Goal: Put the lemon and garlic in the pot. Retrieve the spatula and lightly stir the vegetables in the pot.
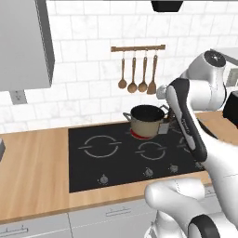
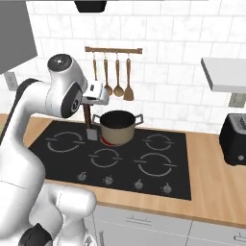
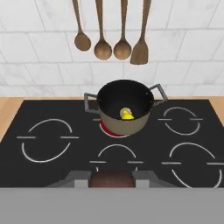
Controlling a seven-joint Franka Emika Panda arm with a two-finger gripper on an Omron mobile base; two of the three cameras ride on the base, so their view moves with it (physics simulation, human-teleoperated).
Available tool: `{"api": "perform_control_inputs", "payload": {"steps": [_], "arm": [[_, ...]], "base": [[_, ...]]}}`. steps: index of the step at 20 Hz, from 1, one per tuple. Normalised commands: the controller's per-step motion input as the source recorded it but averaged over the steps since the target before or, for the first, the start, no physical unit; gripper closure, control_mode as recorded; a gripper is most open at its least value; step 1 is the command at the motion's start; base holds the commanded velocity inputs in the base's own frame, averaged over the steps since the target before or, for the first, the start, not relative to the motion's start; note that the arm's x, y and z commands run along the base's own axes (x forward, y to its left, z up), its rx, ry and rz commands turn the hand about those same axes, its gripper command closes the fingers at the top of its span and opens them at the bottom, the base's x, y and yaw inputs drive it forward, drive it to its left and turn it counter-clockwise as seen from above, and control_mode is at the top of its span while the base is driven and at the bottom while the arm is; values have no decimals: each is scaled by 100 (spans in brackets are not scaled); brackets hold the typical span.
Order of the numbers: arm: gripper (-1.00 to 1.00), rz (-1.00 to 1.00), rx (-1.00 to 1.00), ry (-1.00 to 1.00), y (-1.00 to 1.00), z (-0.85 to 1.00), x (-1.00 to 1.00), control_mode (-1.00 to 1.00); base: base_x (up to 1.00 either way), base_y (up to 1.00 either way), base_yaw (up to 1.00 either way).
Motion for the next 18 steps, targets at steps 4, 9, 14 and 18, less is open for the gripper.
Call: {"api": "perform_control_inputs", "payload": {"steps": [4, 9, 14, 18], "arm": [[100, -9, 7, 0, 0, 5, 100, -100], [100, -10, 0, -5, -12, -6, 97, -100], [100, -11, 0, -7, -24, -29, 79, -100], [100, -10, 5, 1, -19, -46, 91, -100]], "base": [[0, 0, 0], [0, 0, 0], [0, 0, 0], [0, 0, 0]]}}
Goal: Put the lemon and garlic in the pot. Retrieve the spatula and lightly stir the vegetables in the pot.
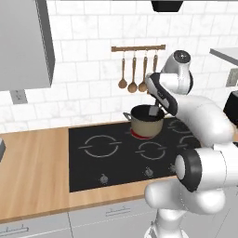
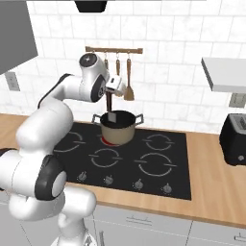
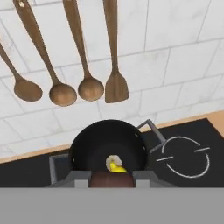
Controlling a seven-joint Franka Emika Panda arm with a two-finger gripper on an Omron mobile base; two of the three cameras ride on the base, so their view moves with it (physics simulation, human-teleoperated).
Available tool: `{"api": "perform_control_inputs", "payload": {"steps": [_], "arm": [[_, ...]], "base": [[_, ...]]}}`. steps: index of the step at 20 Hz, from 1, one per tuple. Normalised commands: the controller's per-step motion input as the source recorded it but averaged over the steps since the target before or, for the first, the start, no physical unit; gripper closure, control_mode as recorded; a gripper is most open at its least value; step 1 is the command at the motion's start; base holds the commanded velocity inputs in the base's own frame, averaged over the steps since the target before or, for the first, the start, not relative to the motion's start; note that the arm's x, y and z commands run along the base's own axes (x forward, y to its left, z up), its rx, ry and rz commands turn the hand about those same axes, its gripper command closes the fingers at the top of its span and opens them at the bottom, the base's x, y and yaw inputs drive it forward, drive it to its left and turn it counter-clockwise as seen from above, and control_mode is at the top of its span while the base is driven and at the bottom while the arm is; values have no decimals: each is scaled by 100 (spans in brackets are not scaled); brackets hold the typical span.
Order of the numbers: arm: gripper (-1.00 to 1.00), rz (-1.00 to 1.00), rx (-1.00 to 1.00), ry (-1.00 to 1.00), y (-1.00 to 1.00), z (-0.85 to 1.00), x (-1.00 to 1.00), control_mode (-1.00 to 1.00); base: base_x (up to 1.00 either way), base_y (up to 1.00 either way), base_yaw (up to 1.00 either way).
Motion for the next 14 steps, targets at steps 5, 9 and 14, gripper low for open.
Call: {"api": "perform_control_inputs", "payload": {"steps": [5, 9, 14], "arm": [[100, -9, 10, 9, -20, -32, 86, -100], [100, -9, 12, 17, -15, -42, 61, -100], [100, -8, 7, 12, -2, -47, 59, -100]], "base": [[0, 0, 0], [0, 0, 0], [0, 0, 0]]}}
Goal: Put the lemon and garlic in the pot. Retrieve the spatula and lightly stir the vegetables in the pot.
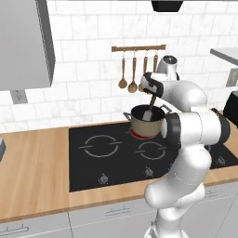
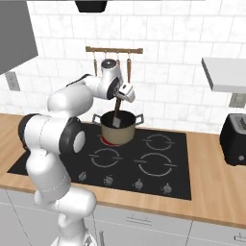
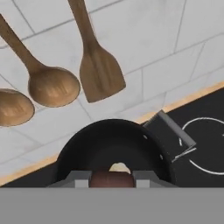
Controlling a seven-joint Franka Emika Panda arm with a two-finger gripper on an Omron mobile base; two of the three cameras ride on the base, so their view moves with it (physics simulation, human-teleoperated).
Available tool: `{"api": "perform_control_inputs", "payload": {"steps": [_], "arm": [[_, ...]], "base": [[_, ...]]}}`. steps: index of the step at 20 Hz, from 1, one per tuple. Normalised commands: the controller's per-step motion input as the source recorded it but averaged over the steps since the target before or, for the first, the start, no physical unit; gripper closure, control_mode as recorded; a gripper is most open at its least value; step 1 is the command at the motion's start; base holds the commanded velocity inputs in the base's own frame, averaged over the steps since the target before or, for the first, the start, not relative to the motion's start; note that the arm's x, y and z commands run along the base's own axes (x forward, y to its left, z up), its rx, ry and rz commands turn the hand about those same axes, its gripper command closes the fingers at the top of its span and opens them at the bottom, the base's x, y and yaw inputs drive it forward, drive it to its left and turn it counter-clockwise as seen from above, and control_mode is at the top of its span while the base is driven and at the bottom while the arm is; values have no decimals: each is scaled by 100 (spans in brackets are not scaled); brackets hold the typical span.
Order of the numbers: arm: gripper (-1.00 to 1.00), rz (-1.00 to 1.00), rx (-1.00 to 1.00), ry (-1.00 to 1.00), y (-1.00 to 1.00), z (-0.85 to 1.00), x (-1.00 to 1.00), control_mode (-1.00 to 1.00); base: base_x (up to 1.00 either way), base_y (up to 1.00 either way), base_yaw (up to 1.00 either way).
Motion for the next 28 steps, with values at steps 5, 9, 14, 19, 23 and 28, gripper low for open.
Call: {"api": "perform_control_inputs", "payload": {"steps": [5, 9, 14, 19, 23, 28], "arm": [[100, -7, 3, 5, 0, -44, 52, -100], [100, -6, 1, 8, 0, -68, 12, -100], [100, -6, 0, 6, 0, -75, 0, -100], [100, -12, -18, -21, -12, -36, 0, -100], [100, -12, -27, -32, -3, -25, -2, -100], [100, -7, -3, 3, 0, -37, 3, -100]], "base": [[0, 0, 0], [0, 0, 0], [0, 0, 0], [0, 0, 0], [0, 0, 0], [0, 0, 0]]}}
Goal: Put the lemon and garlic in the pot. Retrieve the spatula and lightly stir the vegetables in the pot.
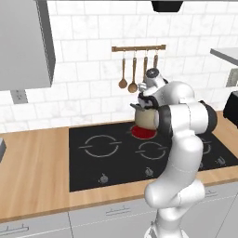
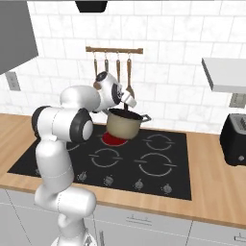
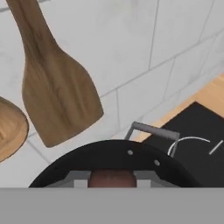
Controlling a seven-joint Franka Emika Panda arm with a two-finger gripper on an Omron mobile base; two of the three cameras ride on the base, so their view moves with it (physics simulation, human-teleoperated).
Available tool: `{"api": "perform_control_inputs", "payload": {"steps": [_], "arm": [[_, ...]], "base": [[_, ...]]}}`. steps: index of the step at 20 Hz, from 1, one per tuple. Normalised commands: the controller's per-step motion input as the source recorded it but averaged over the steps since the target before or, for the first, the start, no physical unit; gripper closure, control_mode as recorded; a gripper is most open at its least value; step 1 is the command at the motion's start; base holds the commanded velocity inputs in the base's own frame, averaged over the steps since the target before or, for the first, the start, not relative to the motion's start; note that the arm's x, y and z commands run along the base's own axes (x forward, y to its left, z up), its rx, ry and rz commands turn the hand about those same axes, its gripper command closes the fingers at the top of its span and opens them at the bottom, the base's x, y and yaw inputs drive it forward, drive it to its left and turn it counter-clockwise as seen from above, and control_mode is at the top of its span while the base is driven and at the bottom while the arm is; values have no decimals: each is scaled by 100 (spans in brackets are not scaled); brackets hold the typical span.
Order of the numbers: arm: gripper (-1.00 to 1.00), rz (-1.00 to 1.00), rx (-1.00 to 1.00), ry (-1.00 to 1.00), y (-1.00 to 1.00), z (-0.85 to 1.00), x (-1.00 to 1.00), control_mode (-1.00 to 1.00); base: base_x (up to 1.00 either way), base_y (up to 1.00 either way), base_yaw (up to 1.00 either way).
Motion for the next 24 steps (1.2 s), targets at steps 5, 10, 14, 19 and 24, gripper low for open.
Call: {"api": "perform_control_inputs", "payload": {"steps": [5, 10, 14, 19, 24], "arm": [[100, -2, 12, 23, 0, -6, -4, -100], [100, -8, 16, 17, 0, 53, -31, -100], [100, -12, 1, 15, 0, 9, -29, -100], [100, -8, 0, 13, 0, -34, -38, -100], [100, -3, 0, -3, 8, -81, -1, -100]], "base": [[0, 0, 0], [0, 0, 0], [0, 0, 0], [0, 0, 0], [0, 0, 0]]}}
